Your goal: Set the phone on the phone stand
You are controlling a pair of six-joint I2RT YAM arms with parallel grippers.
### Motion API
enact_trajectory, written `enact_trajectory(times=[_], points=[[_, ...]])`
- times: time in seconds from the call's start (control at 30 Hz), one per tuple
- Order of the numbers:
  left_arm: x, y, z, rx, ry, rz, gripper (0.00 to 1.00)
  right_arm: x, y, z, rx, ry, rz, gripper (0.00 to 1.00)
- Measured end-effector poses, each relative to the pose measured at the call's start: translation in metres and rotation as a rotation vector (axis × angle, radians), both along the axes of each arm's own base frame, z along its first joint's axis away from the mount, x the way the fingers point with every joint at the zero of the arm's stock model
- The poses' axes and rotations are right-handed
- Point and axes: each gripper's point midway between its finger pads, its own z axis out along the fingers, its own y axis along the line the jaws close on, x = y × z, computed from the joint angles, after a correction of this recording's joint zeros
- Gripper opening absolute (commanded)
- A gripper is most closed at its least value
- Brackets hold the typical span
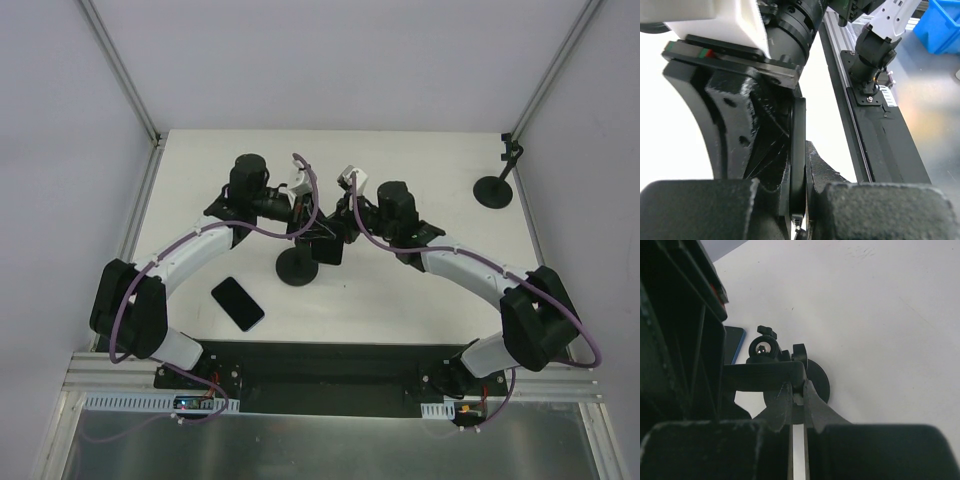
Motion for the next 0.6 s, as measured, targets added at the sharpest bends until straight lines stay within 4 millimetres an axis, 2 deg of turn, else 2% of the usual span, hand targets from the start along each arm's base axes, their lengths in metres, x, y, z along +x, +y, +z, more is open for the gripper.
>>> enact_trajectory(times=[0.2, 0.37, 0.6], points=[[0.014, 0.008, 0.004, -0.012, -0.035, 0.038, 0.00, -0.002, -0.002, 0.000, 0.015, 0.025, 0.028, 0.01], [0.017, 0.010, 0.004, -0.011, -0.037, 0.050, 0.00, -0.003, -0.002, 0.000, 0.023, 0.032, 0.036, 0.01], [0.029, 0.014, -0.004, 0.029, -0.051, 0.169, 0.00, 0.007, -0.007, -0.001, 0.044, 0.034, -0.031, 0.01]])
